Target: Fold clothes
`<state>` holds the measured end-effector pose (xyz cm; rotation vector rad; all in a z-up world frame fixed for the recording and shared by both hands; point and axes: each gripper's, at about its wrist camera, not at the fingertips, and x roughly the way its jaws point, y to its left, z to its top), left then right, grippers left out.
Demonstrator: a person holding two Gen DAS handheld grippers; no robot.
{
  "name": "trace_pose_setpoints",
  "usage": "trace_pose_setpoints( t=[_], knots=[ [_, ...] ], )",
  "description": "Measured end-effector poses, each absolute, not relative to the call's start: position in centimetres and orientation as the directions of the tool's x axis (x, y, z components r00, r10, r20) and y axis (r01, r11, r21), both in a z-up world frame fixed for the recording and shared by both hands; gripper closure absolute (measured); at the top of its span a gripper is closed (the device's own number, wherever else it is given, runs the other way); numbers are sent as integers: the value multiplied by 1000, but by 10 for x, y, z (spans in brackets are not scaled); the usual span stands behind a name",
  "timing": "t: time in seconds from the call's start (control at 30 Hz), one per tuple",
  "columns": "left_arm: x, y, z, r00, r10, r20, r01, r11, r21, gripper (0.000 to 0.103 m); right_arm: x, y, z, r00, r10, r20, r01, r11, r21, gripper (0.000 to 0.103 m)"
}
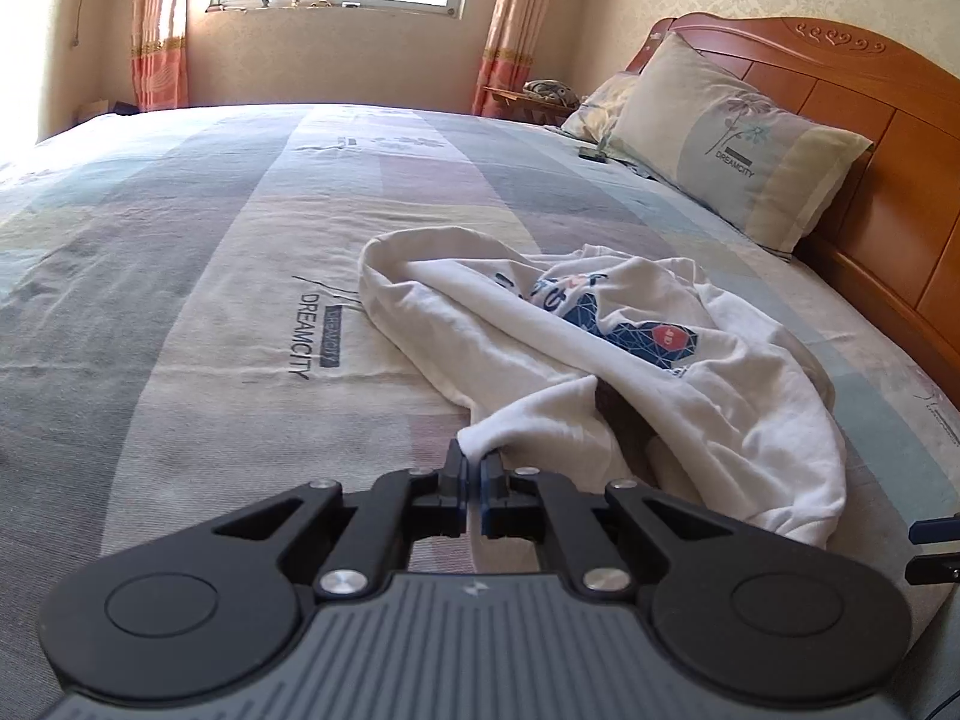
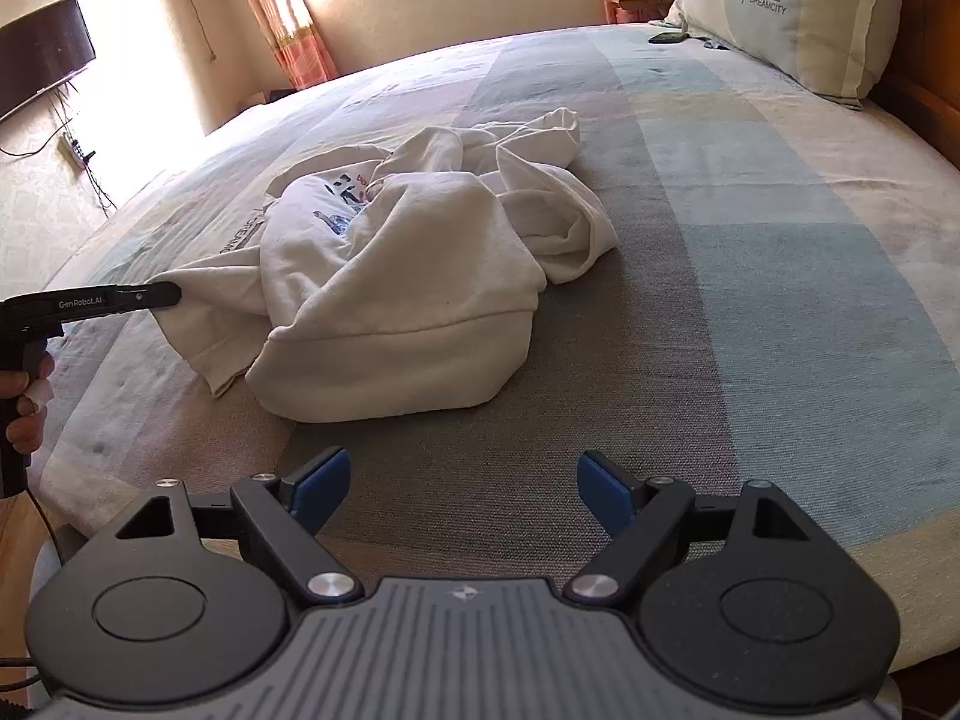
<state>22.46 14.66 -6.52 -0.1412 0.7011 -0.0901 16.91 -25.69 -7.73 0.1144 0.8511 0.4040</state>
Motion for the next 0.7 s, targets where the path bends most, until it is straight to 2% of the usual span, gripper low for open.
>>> trace_pose_setpoints(
  t=[0.23,0.33,0.4,0.47,0.57,0.67,0.7],
  knots=[
    [234,203,-57,746,20,-666,-109,990,-92,101,173,-253,-78,583,382,-717,-299,921,248,16],
    [243,227,-66,710,147,-689,-202,979,0,101,175,-252,-80,578,377,-724,-294,924,246,16],
    [250,247,-72,658,162,-736,-231,973,8,101,176,-251,-82,575,372,-729,-289,926,244,16],
    [253,264,-77,619,179,-764,-269,963,8,90,177,-251,-82,573,371,-731,-290,926,243,16],
    [250,266,-75,597,225,-770,-293,955,53,82,177,-251,-81,574,368,-732,-292,926,237,16],
    [236,240,-61,656,258,-710,-223,964,144,73,177,-251,-81,575,362,-734,-291,929,230,15],
    [231,229,-55,679,263,-686,-198,965,174,61,177,-250,-81,574,362,-735,-292,929,229,15]
  ],
)
